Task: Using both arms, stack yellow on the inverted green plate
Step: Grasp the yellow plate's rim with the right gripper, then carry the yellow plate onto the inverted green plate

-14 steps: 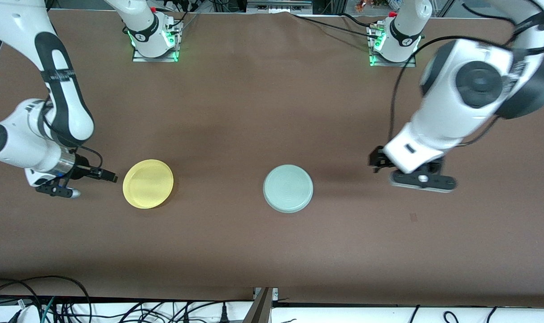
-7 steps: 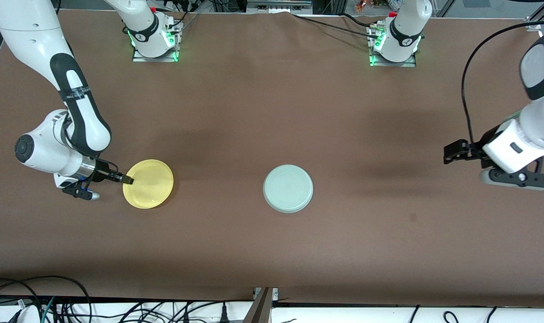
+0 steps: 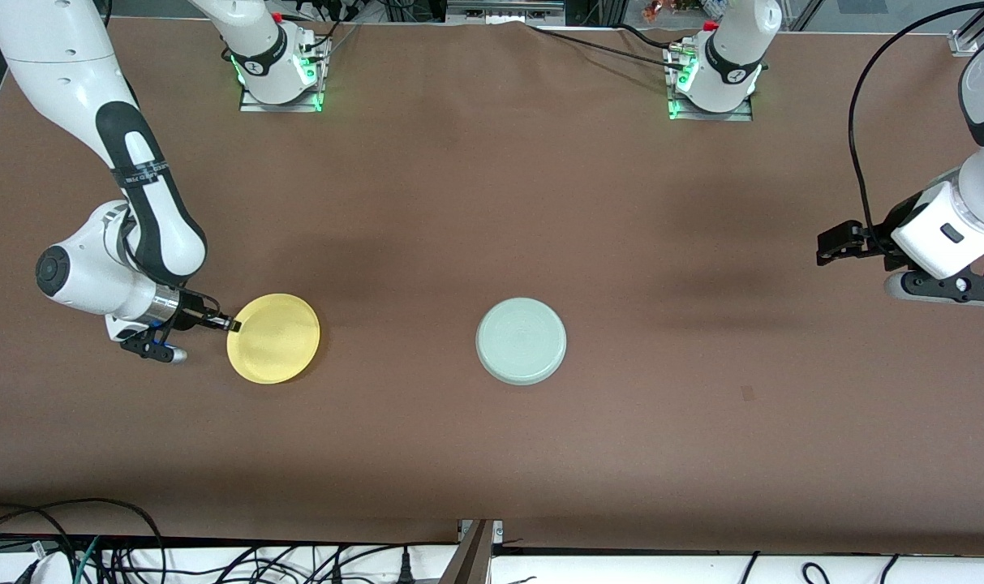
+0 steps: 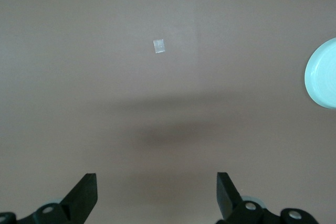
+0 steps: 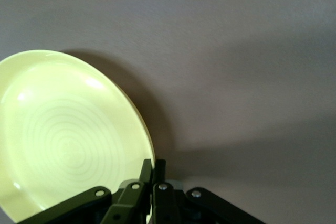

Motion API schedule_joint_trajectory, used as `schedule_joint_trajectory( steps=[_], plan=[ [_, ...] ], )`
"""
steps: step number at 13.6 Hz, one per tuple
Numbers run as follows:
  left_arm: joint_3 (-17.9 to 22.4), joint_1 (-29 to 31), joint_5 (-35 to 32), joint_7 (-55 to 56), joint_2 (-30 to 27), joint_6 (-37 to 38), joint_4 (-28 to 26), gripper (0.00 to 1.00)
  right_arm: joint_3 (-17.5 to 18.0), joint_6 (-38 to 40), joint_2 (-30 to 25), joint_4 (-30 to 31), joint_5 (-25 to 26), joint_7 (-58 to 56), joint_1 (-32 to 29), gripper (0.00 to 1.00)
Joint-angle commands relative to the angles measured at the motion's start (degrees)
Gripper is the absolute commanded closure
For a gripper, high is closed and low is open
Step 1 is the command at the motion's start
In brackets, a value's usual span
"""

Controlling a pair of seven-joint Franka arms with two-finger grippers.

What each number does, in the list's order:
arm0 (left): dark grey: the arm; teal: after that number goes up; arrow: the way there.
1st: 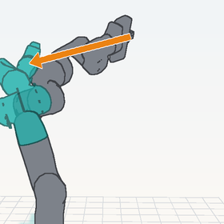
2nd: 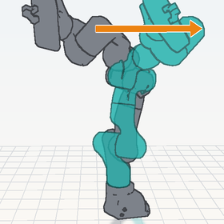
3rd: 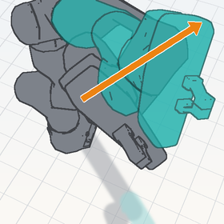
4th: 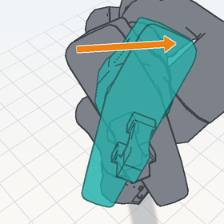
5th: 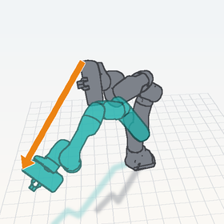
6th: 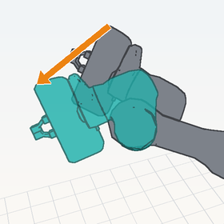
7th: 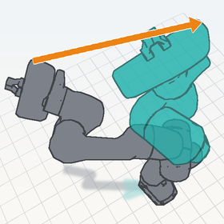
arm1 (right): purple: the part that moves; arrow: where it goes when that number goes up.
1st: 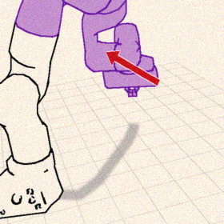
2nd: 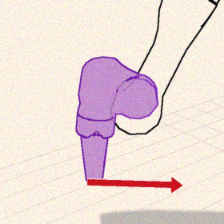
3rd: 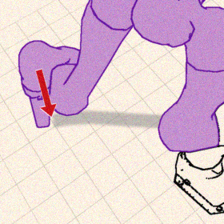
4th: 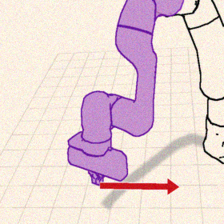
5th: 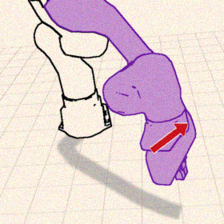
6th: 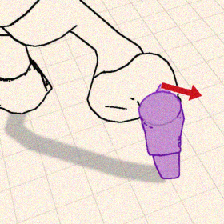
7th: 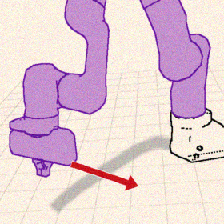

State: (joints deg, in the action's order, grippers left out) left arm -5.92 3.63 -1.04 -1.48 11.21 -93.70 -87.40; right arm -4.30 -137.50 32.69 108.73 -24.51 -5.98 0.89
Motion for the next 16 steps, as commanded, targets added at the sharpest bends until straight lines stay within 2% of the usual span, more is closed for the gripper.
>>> schedule_joint_trajectory(
  steps=[1,3,5,6,8,10,12,16],
  plan=[
    [-0.06,0.59,0.87,-0.45,0.21,-0.43,0.3,0.0,2.88,5.81,-5.69,-0.35,-1.59,4.27,-0.19,1.0],
    [-0.06,0.59,1.3,0.07,0.47,-0.6,0.82,0.0,8.32,7.59,-7.81,-1.41,-2.3,16.47,-0.19,1.0],
    [-0.06,0.5,0.7,1.47,1.53,-0.26,4.33,0.0,14.38,6.72,-8.0,-3.6,-2.3,28.06,0.34,1.0],
    [-0.15,0.5,0.78,1.48,1.53,-0.25,4.34,0.0,15.8,5.41,-7.56,-5.26,-1.95,34.13,2.08,1.0],
    [-0.15,0.59,0.69,1.48,1.88,-0.17,4.26,0.0,15.91,-0.02,-5.28,-8.69,-1.59,44.34,10.4,1.0],
    [-0.15,0.68,0.69,1.39,1.88,1.06,4.17,0.0,15.82,-6.0,-0.64,-11.86,-1.33,53.23,16.48,1.0],
    [-0.15,0.41,0.52,1.3,2.14,0.98,4.51,0.0,15.47,-12.15,3.94,-14.32,-1.68,55.1,22.29,1.0],
    [-0.06,0.68,0.52,0.86,2.67,0.98,4.96,0.0,15.38,-20.87,10.54,-17.5,-1.6,56.6,26.88,1.0]
  ],
)
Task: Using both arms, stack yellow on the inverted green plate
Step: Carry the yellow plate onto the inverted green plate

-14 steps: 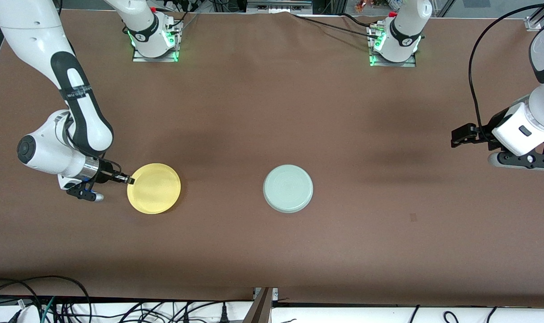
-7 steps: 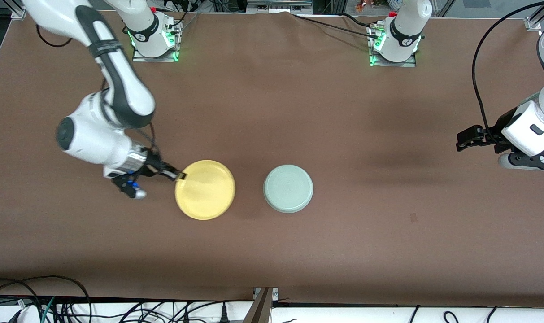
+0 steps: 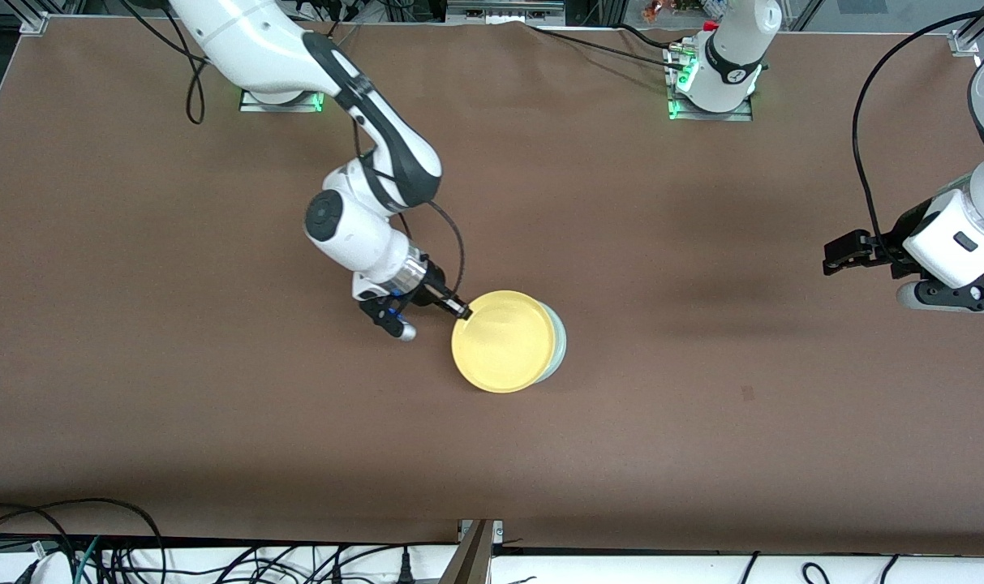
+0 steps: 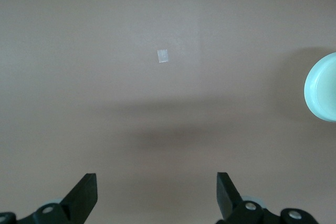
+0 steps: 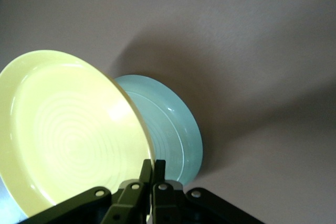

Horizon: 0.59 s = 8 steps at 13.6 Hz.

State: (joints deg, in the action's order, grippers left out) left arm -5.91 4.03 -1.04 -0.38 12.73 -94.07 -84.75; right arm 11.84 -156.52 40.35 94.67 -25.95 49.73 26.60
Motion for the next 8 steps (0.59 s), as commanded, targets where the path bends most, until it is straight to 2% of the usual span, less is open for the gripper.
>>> schedule_joint_trajectory(
  steps=[1,8],
  plan=[
    [-0.06,0.19,0.51,-0.23,1.41,1.34,2.4,0.0,-0.76,-2.64,3.33,-3.44,-0.07,0.89,2.22,1.0],
    [-0.06,0.27,0.6,-0.32,1.42,1.34,2.49,0.0,-1.2,-2.3,4.13,-1.78,2.57,0.1,3.11,1.0]
  ],
)
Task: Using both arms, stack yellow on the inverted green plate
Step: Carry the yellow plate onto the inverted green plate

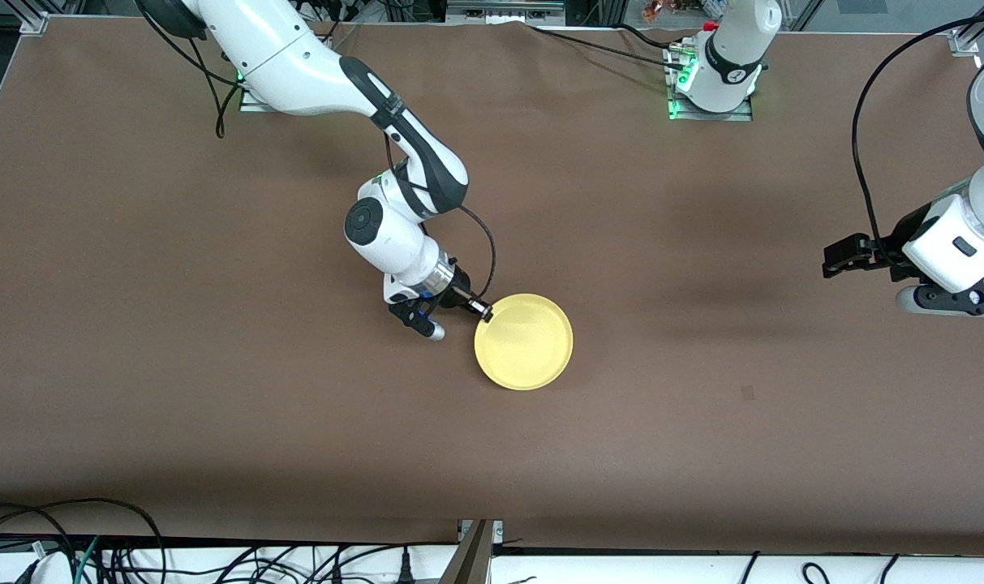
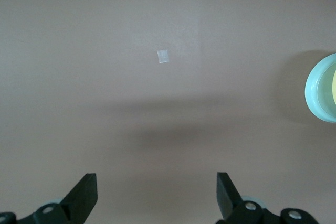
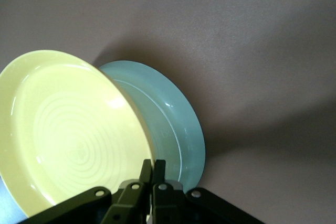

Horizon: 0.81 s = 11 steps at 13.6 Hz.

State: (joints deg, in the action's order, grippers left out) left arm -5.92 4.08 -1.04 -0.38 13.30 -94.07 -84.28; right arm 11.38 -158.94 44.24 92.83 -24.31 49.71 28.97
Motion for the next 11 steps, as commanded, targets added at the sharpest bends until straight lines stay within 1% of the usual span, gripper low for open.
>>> schedule_joint_trajectory(
  steps=[1,2,3,4,5,11],
  plan=[
    [-0.06,0.23,0.6,-0.32,0.85,1.34,2.02,0.0,-1.09,0.9,0.05,0.5,1.01,0.04,0.74,1.0],
    [-0.06,0.58,0.6,-0.41,0.94,1.34,2.02,0.0,-1.71,2.65,-0.21,0.51,1.01,0.03,0.91,1.0],
    [-0.06,1.28,0.95,-0.41,0.94,1.34,2.02,0.0,-2.58,4.84,-0.47,0.33,2.23,0.03,1.35,1.0],
    [-0.06,1.37,1.04,-0.5,0.94,1.34,2.02,0.0,-3.03,6.52,-0.56,0.07,4.86,0.3,1.35,1.0],
    [-0.06,1.37,1.04,-0.5,0.94,1.26,2.02,0.0,-2.94,6.62,-0.56,0.07,5.84,0.65,1.61,1.0],
    [-0.06,1.37,1.13,-0.41,1.03,1.26,2.02,0.0,-2.94,6.62,-0.65,-0.98,6.02,0.74,2.58,1.0]
  ],
)
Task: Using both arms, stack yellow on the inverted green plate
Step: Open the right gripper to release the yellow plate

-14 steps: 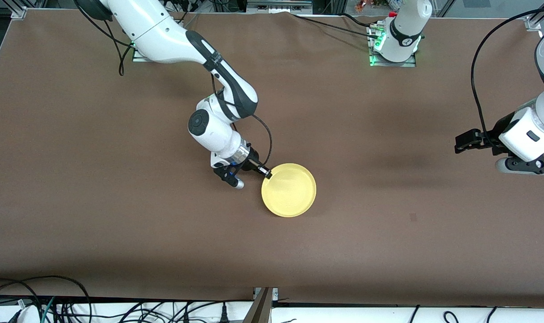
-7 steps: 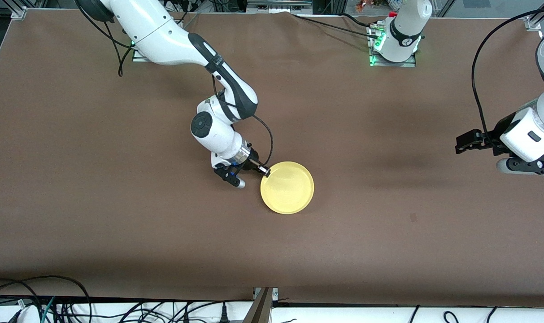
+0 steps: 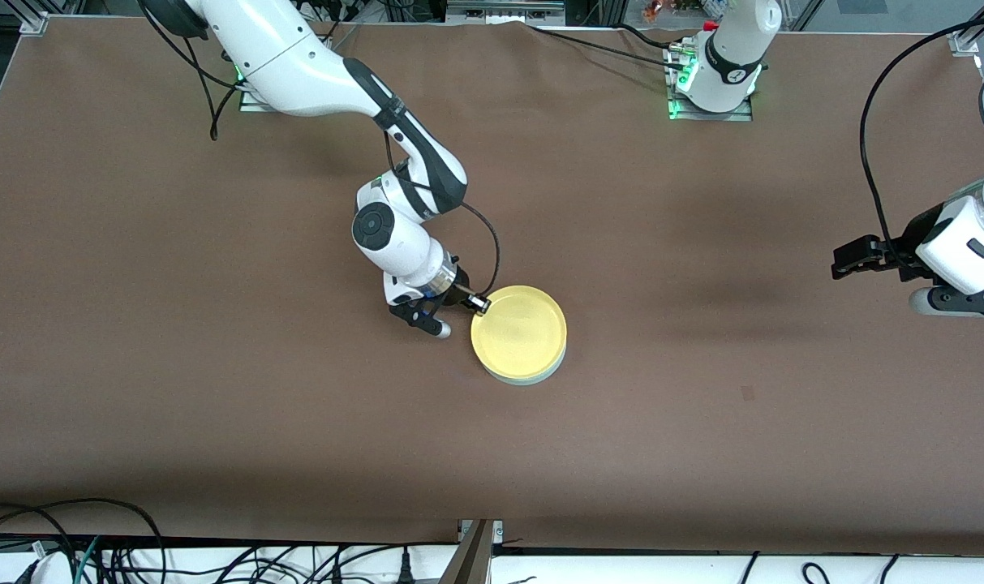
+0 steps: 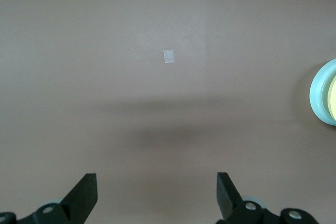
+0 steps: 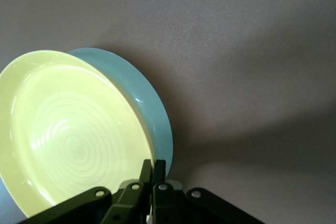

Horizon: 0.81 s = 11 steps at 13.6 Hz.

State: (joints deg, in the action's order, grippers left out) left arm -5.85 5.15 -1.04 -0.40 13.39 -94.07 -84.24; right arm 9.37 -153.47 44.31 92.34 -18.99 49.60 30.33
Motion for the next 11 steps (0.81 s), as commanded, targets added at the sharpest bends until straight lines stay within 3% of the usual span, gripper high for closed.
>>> schedule_joint_trajectory(
  steps=[1,4,5,9,11],
  plan=[
    [-0.13,0.3,1.04,-0.39,0.94,1.25,1.98,0.0,-1.02,1.16,-0.63,-0.5,0.97,0.68,1.22,1.0],
    [-0.13,0.3,1.13,-0.39,0.94,1.25,1.98,0.0,-1.02,1.07,-0.36,-0.5,2.37,0.5,1.57,1.0],
    [-0.13,0.3,1.04,-0.39,0.94,1.34,1.98,0.0,-1.02,0.99,-0.45,-0.5,2.29,1.02,1.75,0.01],
    [-0.13,0.3,1.13,-0.39,1.02,1.25,1.98,0.0,-1.28,2.47,-2.55,-0.76,2.38,0.59,1.49,0.0],
    [-0.13,0.3,1.13,-0.39,1.02,1.25,1.98,0.0,-4.34,6.94,-5.97,-0.85,3.16,-0.46,1.22,0.0]
  ],
)
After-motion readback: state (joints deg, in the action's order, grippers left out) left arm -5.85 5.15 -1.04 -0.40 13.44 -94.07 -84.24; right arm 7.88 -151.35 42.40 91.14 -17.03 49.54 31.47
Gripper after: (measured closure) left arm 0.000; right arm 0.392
